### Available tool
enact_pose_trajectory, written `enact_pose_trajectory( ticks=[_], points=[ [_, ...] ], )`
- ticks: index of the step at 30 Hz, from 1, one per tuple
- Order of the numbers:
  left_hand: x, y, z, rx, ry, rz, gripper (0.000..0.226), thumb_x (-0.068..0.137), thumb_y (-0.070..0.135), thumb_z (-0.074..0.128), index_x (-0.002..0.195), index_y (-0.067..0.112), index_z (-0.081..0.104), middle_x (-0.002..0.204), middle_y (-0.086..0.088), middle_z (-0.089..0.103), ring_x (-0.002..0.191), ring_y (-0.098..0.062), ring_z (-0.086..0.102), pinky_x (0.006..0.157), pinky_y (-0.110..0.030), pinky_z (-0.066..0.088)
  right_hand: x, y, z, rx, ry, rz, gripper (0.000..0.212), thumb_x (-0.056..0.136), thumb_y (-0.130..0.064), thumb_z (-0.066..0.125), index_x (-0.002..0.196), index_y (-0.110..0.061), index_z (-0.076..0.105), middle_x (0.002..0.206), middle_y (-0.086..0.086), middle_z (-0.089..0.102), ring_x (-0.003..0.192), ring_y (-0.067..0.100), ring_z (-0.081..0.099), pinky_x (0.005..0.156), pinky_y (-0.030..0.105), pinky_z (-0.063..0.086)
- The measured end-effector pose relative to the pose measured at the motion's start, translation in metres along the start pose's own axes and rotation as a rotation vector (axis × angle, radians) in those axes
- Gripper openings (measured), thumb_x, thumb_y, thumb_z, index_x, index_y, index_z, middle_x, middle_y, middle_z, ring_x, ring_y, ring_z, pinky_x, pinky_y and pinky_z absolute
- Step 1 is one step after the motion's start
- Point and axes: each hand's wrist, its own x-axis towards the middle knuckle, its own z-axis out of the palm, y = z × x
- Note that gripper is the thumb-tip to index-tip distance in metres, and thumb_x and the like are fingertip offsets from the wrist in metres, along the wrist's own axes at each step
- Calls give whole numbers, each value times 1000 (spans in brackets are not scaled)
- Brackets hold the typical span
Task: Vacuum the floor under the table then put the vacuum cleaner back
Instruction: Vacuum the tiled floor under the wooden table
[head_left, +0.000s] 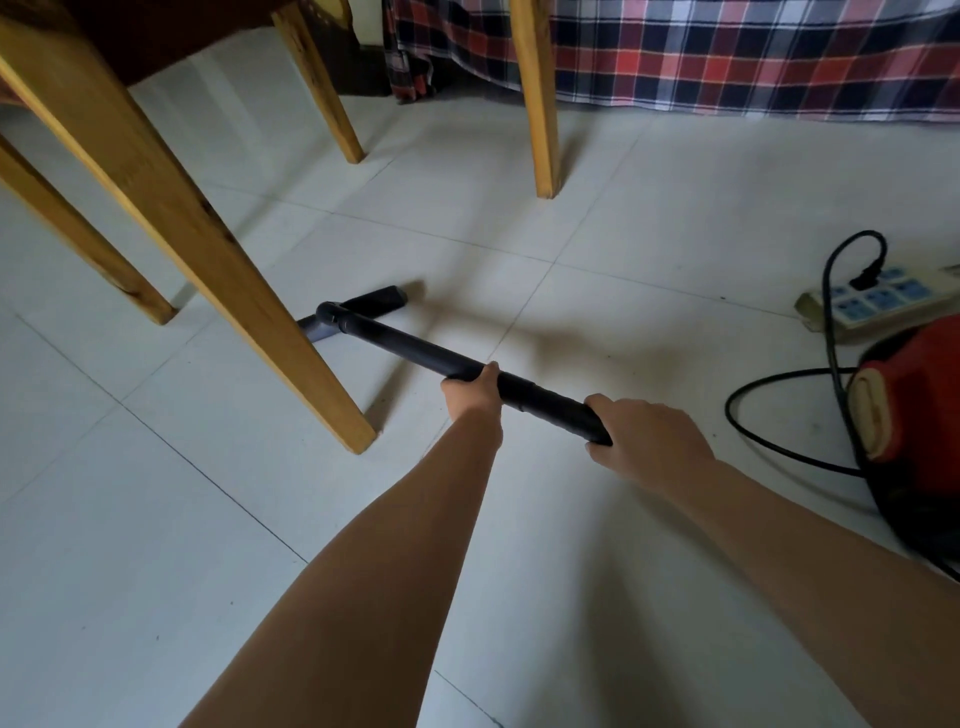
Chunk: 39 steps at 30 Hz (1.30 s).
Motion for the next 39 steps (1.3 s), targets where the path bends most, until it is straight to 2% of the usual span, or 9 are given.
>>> enact_pose_trajectory(
  ticks=[3,5,13,18,23,28,31,35,39],
  points=[
    [-9,1,9,13,-26,-8,43,86,17,62,124,4,47,92,-8,60,80,-27,63,66,-33,53,-10,9,-2,-10,6,9,26,90,-32,48,112,-18,46,84,-1,53,70,23,50,59,28,35],
    [-14,2,14,29,-37,-19,44,86,16,61,125,4,46,93,-10,59,66,-22,58,55,-28,47,-15,13,-3,-24,16,13,25,91,-32,48,110,-18,46,82,-1,51,68,23,49,58,27,34],
    [-23,1,30,58,-71,-28,43,86,16,60,125,7,44,100,-11,59,79,-28,60,58,-29,47,-25,26,-1,-50,27,59,25,91,-34,48,109,-17,45,82,-2,49,67,25,47,58,28,34],
    [-11,5,26,67,-73,-13,37,85,15,64,117,5,48,88,-8,58,78,-29,59,74,-34,50,-17,17,2,-42,29,55,27,92,-35,47,111,-16,45,80,-1,51,65,23,49,57,28,36],
    [12,10,15,49,-63,8,32,86,18,67,109,8,47,101,-9,58,85,-30,59,81,-37,52,-3,-5,5,-49,32,54,29,93,-36,40,112,-14,44,81,-1,46,64,24,45,58,29,33],
    [30,21,5,12,-60,24,52,87,19,66,132,7,42,102,-7,55,86,-29,57,83,-37,50,18,-22,9,-31,31,43,31,96,-36,37,117,-13,43,94,4,59,65,24,45,57,29,33],
    [37,35,0,37,-51,19,47,87,20,67,126,4,46,103,-8,58,87,-28,59,83,-38,52,33,-30,4,-24,29,24,32,96,-36,37,118,-13,42,95,5,59,64,24,44,49,28,27],
    [40,53,-6,52,-62,13,41,87,17,66,122,5,48,103,-8,58,85,-26,60,82,-37,53,47,-40,-7,-17,17,22,33,96,-35,37,119,-12,41,96,6,60,67,27,49,55,29,31],
    [41,62,-11,90,-85,-11,39,88,15,64,123,4,48,91,-7,59,81,-25,61,71,-36,53,49,-47,-13,-32,7,25,33,97,-35,37,120,-13,41,91,4,57,62,24,43,50,28,28]
  ],
)
